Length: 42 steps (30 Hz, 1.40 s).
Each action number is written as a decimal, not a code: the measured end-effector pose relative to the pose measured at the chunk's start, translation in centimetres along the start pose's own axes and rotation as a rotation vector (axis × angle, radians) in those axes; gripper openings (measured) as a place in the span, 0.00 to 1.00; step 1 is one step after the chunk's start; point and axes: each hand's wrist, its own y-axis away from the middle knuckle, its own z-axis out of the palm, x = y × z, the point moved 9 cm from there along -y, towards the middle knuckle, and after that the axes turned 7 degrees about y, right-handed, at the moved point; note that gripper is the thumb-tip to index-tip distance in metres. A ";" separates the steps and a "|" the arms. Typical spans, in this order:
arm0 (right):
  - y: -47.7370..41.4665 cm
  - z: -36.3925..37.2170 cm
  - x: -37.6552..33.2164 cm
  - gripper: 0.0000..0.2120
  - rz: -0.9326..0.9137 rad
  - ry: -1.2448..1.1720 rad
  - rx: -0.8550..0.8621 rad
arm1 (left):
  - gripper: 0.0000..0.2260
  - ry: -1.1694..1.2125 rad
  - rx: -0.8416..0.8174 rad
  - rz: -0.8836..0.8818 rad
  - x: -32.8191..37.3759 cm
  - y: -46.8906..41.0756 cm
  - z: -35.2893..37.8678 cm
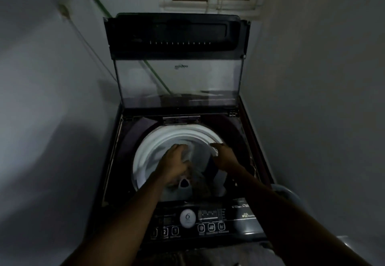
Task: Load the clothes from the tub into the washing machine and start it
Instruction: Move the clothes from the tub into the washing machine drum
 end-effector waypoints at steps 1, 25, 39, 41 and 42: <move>0.4 -0.5 0.7 0.25 0.020 -0.005 0.029 | 0.26 0.003 -0.018 -0.002 0.8 -0.1 0.5; 19.9 -14.0 29.7 0.16 -0.010 -0.093 0.406 | 0.24 0.007 0.050 0.355 31.5 7.3 25.9; 20.6 -8.5 44.3 0.18 0.236 -0.055 0.256 | 0.20 -0.134 -0.177 0.303 29.0 3.9 39.7; 20.2 -6.7 46.5 0.19 0.268 -0.056 0.228 | 0.20 -0.140 -0.219 0.287 28.0 3.5 42.2; 20.0 -5.8 47.7 0.19 0.278 -0.048 0.213 | 0.21 -0.146 -0.240 0.274 27.5 3.4 43.6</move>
